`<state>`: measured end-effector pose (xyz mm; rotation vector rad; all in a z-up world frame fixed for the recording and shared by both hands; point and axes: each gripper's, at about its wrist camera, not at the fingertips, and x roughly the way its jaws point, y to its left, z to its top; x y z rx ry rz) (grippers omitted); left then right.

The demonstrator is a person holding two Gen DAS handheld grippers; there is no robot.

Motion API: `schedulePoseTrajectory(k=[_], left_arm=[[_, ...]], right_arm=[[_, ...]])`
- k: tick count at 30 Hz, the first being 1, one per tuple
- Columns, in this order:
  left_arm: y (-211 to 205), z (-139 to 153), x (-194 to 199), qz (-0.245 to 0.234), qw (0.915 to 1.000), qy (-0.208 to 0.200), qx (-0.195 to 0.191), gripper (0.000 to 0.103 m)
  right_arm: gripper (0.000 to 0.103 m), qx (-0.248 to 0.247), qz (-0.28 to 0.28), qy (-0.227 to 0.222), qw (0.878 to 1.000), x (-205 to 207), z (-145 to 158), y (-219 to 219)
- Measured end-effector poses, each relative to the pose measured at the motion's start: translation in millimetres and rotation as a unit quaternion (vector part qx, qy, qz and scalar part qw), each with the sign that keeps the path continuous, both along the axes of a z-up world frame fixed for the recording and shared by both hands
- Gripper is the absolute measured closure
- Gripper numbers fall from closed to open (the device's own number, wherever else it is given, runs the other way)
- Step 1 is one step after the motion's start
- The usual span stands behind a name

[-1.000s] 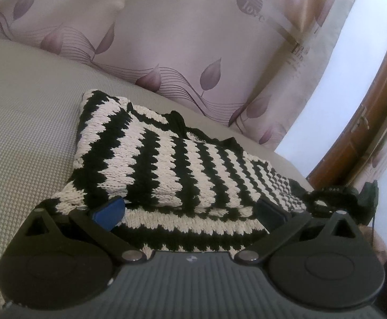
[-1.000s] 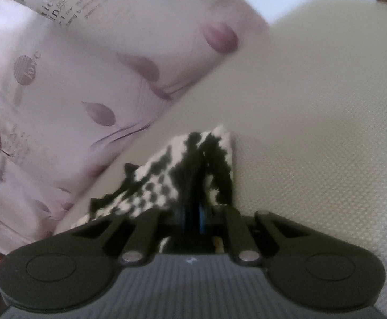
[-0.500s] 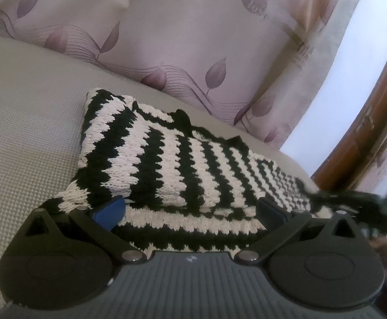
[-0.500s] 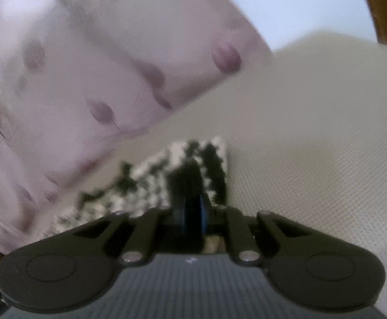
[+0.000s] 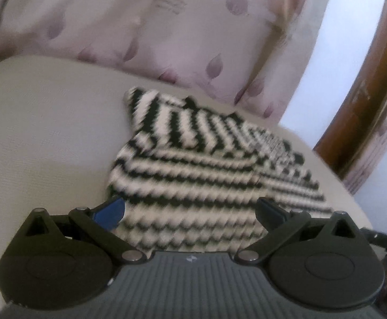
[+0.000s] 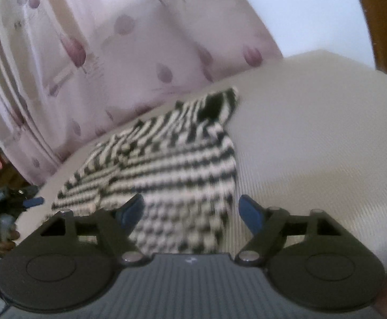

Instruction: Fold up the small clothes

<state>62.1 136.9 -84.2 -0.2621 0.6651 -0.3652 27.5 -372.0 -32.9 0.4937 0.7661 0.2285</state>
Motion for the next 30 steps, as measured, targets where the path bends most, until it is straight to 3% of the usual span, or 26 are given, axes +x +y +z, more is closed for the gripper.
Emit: schedulePoseTrajectory(k=[5, 13, 21, 22, 26, 28, 30], left_arm=[[16.5, -11.7, -22.8, -0.001, 0.9998, 0.021, -0.001, 0.005], [22.7, -24.9, -26.6, -0.002, 0.9987, 0.043, -0.029, 0.009], [19.1, -25.2, -28.2, -0.021, 0.9986, 0.043, -0.022, 0.014], [17.3, -25.3, -28.5, -0.025, 0.9986, 0.042, -0.017, 0.016], [16.4, -26.0, -32.6, -0.033, 0.9986, 0.041, -0.007, 0.029], [22.3, -26.2, -32.3, -0.026, 0.9986, 0.044, -0.012, 0.044], [30.9, -26.8, -28.2, -0.021, 0.9976, 0.057, -0.034, 0.049]], right_arm=[[0.025, 0.006, -0.006, 0.005, 1.0, -22.2, -9.3, 7.5], [0.025, -0.013, 0.01, 0.001, 1.0, -22.7, -14.8, 22.5], [0.026, 0.047, 0.029, 0.007, 0.998, -19.5, -20.6, 17.2], [0.03, 0.048, 0.033, 0.007, 0.998, -17.7, -21.0, 18.9], [0.074, 0.055, 0.043, 0.026, 0.997, -10.6, -25.3, 22.0], [0.078, 0.058, 0.041, 0.027, 0.997, -10.8, -28.4, 19.8], [0.081, 0.074, 0.038, 0.032, 0.996, -11.3, -30.5, 16.0]])
